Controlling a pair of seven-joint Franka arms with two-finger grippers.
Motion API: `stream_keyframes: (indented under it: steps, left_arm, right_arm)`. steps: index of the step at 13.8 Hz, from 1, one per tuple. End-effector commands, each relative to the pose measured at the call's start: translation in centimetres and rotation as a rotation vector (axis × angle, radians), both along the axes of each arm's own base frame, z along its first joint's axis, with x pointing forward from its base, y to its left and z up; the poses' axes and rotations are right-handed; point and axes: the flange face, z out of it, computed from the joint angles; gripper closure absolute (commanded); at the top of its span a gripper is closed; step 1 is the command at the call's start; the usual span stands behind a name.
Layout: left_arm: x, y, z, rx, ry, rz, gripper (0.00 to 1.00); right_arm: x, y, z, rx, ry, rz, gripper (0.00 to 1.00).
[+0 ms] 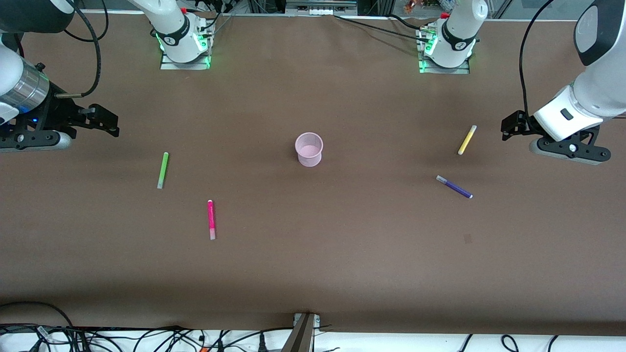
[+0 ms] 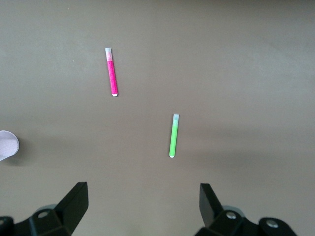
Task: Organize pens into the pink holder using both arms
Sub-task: 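Move the right gripper to the pink marker while the left gripper reaches the blue marker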
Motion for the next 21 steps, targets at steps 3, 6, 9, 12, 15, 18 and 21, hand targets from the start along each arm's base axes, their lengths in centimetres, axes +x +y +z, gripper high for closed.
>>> stream_keyframes:
  steps: [3, 6, 9, 12, 15, 18, 21]
  left_arm:
    - [0.4, -0.2, 0.5, -0.027, 0.01, 0.013, 0.0]
    - [0.4, -0.1, 0.5, -0.027, 0.01, 0.016, 0.0]
    - [0.6, -0.3, -0.2, -0.027, 0.022, 0.013, 0.0]
    - [1.3, 0.0, -3.1, -0.024, 0.075, 0.061, 0.0]
    - [1.9, 0.6, -5.9, -0.018, 0.121, 0.137, 0.0]
    - [2.9, 0.6, -9.5, -0.018, 0.165, 0.238, 0.0]
    - [4.2, 0.6, -14.7, -0.036, 0.183, 0.404, 0.0]
  right_arm:
    - [-1.0, -0.2, -0.5, -0.011, -0.037, 0.002, 0.0]
    - [-0.7, 0.4, -0.2, -0.01, -0.043, 0.008, 0.0]
    - [-0.8, 1.0, -0.2, -0.01, -0.037, 0.066, 0.0]
    - [-1.2, 5.3, -5.7, -0.035, 0.106, 0.125, 0.0]
    - [1.7, 8.3, -16.8, -0.052, 0.119, 0.087, 0.02]
    - [3.7, 9.9, -25.1, -0.021, 0.113, 0.053, 0.09]
    - [4.6, 10.4, -32.6, -0.024, 0.092, 0.044, 0.15]
